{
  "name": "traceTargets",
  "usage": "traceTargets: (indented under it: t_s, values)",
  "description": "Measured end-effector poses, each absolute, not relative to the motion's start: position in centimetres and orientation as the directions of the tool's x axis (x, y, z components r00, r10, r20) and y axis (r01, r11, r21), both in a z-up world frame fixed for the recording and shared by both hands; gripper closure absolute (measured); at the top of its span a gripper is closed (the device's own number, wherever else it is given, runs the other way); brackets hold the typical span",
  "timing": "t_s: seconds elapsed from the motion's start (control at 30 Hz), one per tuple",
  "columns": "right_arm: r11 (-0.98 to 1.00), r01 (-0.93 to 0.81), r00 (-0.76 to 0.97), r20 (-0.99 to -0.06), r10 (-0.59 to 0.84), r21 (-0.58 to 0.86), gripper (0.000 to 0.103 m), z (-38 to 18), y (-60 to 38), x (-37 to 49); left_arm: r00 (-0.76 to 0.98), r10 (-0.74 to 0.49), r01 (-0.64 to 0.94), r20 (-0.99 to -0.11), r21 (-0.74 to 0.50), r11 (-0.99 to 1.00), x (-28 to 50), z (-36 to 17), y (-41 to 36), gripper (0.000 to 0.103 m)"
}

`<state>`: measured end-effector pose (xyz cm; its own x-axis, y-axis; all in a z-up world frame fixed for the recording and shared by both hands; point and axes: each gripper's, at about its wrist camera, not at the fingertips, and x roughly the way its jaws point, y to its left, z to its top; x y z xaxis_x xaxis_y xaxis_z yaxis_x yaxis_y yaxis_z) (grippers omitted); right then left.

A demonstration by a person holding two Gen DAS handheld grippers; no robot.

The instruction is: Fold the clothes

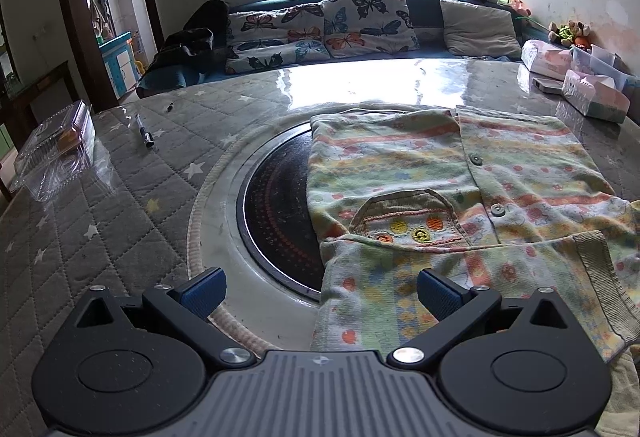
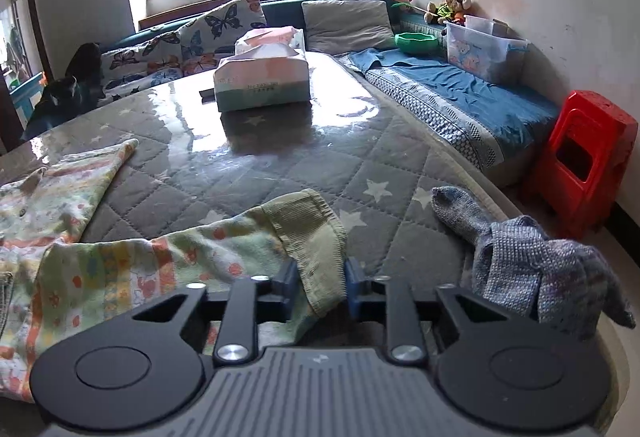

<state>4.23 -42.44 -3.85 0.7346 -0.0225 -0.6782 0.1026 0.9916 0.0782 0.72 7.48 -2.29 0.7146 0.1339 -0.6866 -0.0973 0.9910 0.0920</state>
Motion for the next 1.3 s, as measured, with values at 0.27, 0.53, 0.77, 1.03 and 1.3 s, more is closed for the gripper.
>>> traceTargets:
  t_s: [0.27,0.53,0.77,1.03,1.3]
  values:
    - [0.992,0.048,0.8,-0.6,0.031,0.116,0.094,-0.2,-40.9,3.0,0.72,0.135,-0.105,-0.68,0.085,0.991,0.6,-2.0,7.8,0.0]
    - [0.982,-0.141,0.848,-0.496,0.184,0.124,0.094,5.6,-35.6,2.1,0.731,0.122,-0.106,-0.671,0.064,0.992,0.2,-1.8,8.2,0.0]
    - [0.933,-0.348,0.81,-0.473,0.348,0.091,0.094,8.1,-27.9,2.7,0.736,0.113,-0.122,-0.668,0.033,0.992,-0.1,-1.8,9.1,0.0]
    - [0.833,-0.553,0.701,-0.526,0.481,0.025,0.094,6.9,-17.9,3.5,0.746,0.11,-0.147,-0.657,-0.002,0.989,-0.8,-1.5,10.5,0.0]
    - [0.753,-0.657,0.609,-0.568,0.553,0.028,0.094,5.1,-12.0,2.8,0.743,0.117,-0.175,-0.659,-0.023,0.984,-0.8,-1.6,11.6,0.0]
